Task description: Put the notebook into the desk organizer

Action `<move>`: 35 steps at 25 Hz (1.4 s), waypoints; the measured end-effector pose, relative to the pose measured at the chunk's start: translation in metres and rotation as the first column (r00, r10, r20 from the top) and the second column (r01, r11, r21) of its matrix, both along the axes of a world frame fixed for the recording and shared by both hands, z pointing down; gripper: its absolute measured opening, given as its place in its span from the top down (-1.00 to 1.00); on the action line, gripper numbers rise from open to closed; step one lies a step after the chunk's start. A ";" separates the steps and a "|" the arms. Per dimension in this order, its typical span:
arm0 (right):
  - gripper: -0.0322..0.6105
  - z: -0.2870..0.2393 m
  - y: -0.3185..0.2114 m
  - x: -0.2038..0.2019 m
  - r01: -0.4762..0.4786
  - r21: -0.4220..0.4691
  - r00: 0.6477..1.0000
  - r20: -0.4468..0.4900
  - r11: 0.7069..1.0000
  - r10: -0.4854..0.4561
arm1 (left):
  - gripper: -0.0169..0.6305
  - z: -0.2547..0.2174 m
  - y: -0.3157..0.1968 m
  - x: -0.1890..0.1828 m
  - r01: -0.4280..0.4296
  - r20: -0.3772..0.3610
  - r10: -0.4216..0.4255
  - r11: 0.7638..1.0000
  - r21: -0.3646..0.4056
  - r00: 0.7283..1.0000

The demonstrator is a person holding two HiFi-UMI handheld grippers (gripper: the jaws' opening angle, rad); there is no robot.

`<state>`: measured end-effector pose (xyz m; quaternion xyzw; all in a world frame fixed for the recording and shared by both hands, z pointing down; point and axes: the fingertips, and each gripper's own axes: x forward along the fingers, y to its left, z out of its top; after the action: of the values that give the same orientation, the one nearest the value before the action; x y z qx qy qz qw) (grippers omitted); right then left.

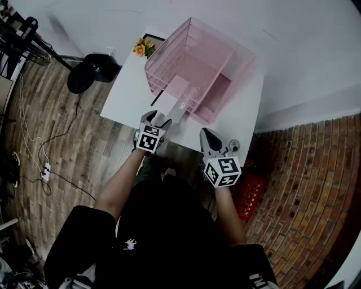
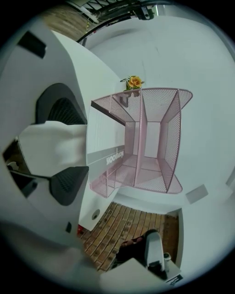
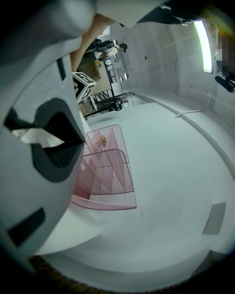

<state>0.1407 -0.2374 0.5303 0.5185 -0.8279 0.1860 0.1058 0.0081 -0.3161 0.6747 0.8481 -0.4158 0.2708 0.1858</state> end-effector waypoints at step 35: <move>0.89 0.008 -0.043 0.024 -0.081 -0.022 0.997 0.007 0.996 0.081 | 0.10 -0.001 -0.073 0.029 -0.028 0.032 0.026 0.998 0.063 0.999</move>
<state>0.1644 -0.2809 0.5379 0.5497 -0.8045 0.2012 0.1007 0.0369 -0.3895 0.6734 0.8548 -0.4157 0.2731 0.1483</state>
